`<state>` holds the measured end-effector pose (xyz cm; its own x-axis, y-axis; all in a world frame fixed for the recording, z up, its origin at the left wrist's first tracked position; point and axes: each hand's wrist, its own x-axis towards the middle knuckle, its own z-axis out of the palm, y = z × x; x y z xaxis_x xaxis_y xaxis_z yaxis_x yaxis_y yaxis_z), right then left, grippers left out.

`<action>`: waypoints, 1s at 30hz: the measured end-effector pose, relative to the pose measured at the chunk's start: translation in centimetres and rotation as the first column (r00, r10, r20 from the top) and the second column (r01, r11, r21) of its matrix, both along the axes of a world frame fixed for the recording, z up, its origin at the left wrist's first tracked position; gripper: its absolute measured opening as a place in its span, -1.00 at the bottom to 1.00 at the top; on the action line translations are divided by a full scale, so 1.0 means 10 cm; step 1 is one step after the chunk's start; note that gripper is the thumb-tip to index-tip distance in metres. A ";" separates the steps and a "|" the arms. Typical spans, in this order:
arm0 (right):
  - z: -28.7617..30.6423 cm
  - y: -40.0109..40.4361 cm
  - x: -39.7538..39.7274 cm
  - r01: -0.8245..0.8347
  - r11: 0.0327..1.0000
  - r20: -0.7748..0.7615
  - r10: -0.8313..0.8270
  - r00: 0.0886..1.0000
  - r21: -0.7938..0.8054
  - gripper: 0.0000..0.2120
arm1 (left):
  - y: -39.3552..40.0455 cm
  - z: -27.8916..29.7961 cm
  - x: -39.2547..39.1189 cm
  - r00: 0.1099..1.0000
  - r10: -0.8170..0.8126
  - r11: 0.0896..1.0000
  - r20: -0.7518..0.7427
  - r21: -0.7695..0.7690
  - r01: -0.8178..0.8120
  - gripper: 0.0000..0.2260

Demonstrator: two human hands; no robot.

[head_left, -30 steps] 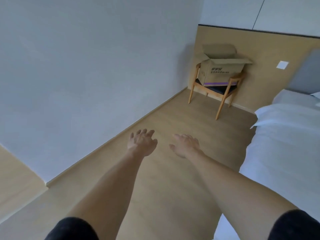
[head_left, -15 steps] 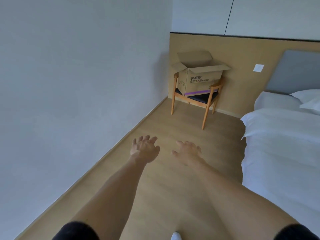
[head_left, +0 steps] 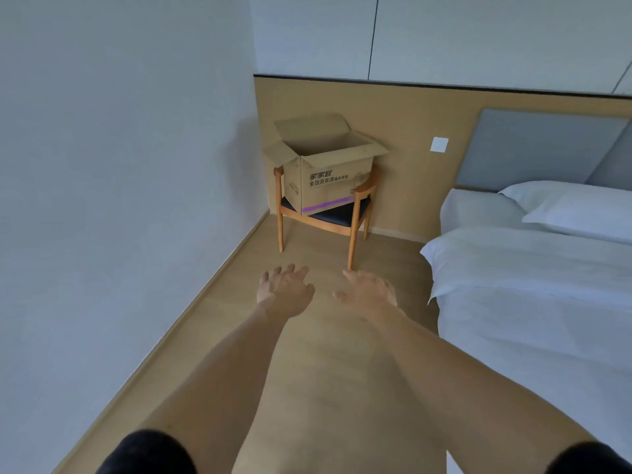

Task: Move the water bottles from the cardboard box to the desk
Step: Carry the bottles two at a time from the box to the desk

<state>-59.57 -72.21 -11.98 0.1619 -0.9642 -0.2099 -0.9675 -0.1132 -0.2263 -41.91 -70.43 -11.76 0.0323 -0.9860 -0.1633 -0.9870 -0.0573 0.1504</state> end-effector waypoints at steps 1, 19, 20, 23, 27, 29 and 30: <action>-0.01 -0.15 -0.07 0.024 1.000 0.014 -0.024 1.000 -0.001 -0.43 | -0.19 -0.01 -0.07 1.000 -0.026 1.000 -0.003 -0.001 0.026 -0.55; 0.30 -3.59 -0.79 0.282 0.949 -0.020 -0.287 0.958 -0.139 -0.41 | -4.31 0.06 -0.81 0.952 -0.299 0.950 -0.058 -0.112 0.292 -0.62; 0.29 -3.73 -0.80 0.290 0.948 -0.020 -0.294 0.955 -0.130 -0.42 | -4.47 0.05 -0.85 0.948 -0.313 0.946 -0.055 -0.104 0.306 -0.61; 0.26 -4.15 -0.87 0.319 0.940 -0.017 -0.323 0.946 -0.117 -0.43 | -4.92 0.01 -0.96 0.936 -0.343 0.936 -0.083 -0.113 0.333 -0.60; 0.18 -4.79 -0.97 0.319 0.941 -0.007 -0.322 0.947 -0.112 -0.48 | -5.54 -0.09 -1.05 0.933 -0.344 0.936 -0.103 -0.117 0.332 -0.67; 0.13 -5.15 -1.02 0.309 0.944 0.012 -0.310 0.951 -0.118 -0.53 | -5.85 -0.15 -1.07 0.936 -0.332 0.939 -0.117 -0.135 0.317 -0.70; 0.11 -5.35 -1.05 0.301 0.946 0.021 -0.301 0.953 -0.124 -0.55 | -6.01 -0.17 -1.07 0.939 -0.322 0.941 -0.124 -0.147 0.304 -0.70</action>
<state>-70.03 -125.68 -10.88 -0.1396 -0.9865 -0.0858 -0.9605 0.1560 -0.2307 -52.58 -130.56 -13.43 -0.2958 -0.9550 -0.0192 -0.9189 0.2790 0.2788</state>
